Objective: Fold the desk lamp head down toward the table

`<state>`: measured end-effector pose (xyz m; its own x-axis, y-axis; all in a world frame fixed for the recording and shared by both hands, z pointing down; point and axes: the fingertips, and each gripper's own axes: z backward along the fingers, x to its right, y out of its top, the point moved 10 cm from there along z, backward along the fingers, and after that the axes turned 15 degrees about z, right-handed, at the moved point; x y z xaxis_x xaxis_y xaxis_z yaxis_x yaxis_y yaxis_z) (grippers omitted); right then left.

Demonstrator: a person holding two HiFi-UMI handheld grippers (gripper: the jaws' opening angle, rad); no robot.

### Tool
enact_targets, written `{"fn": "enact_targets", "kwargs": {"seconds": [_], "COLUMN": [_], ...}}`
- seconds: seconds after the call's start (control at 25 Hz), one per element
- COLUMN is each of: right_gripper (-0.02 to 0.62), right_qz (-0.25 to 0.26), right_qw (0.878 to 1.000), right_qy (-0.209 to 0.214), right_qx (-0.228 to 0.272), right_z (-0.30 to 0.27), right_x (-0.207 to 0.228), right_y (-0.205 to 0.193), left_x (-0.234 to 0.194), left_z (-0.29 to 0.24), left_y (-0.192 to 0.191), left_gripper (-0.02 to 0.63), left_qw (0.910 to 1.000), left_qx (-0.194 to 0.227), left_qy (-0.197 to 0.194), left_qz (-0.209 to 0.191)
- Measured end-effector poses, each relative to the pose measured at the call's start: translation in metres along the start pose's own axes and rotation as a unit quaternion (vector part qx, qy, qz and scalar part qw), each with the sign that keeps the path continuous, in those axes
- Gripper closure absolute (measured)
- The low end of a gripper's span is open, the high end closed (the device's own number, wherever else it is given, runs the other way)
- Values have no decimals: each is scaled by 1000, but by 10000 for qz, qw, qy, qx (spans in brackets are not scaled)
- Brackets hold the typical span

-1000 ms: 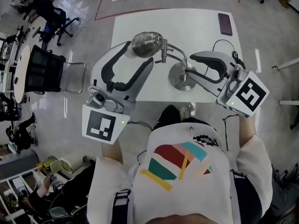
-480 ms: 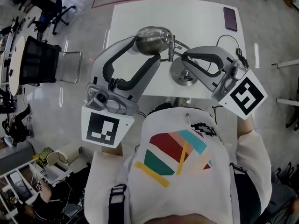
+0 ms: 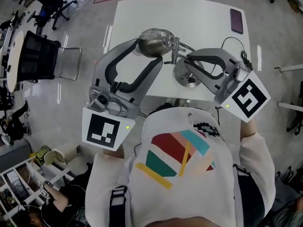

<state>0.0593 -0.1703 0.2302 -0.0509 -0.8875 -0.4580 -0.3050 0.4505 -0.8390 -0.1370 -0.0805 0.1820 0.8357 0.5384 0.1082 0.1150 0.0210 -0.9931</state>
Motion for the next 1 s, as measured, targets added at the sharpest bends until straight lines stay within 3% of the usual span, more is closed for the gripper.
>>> {"fn": "enact_targets", "kwargs": {"seconds": [0.36,0.6,0.8,1.0], "right_gripper": [554,554,554,554], "right_qz": [23,-49,28,207], "right_qw": [9993,9979,9958,9925], "right_qy": [72,211,231,274], "right_qx": [-379,-616,-891,-1177], "right_z": [-11,-46,-61,-90], "right_x": [-5,-11,-17,-23], "right_y": [-36,-7,-10,-10], "left_x": [-21,-52,-63,-78], "left_z": [-4,35,43,51], "left_y": [-46,-50,-83,-133], "left_gripper": [374,374,374,374], "left_qw": [9983,9957,9922,9834], "left_qx": [41,107,-318,-642], "left_qy": [51,59,294,500], "left_qz": [584,922,1167,1625]}}
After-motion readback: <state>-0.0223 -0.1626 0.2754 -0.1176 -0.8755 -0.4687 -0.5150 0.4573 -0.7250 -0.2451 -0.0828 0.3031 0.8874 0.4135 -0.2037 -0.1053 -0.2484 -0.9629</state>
